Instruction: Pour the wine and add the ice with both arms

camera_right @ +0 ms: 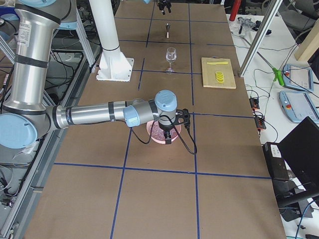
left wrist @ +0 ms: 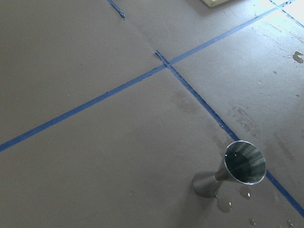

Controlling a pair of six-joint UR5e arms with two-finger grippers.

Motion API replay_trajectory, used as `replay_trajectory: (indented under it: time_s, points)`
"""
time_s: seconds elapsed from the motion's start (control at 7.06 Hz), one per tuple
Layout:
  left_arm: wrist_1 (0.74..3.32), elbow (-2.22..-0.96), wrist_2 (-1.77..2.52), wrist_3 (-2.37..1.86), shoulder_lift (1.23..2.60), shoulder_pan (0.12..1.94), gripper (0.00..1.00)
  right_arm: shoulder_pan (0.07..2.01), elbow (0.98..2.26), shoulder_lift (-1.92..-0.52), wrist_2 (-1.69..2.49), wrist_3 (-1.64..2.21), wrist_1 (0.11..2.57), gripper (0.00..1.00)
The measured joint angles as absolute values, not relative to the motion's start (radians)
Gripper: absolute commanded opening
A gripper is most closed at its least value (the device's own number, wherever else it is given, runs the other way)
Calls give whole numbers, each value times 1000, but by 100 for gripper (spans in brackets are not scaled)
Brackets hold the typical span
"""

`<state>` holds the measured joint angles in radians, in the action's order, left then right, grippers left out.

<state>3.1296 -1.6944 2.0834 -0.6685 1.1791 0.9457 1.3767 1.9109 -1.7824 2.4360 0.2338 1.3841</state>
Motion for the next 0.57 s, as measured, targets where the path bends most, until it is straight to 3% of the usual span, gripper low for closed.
replay_trajectory:
  time_s: [0.57]
  points:
    - [3284,-1694,1770,-761,1133,661,99,1377,1913,-1783,2437,233,1380,100]
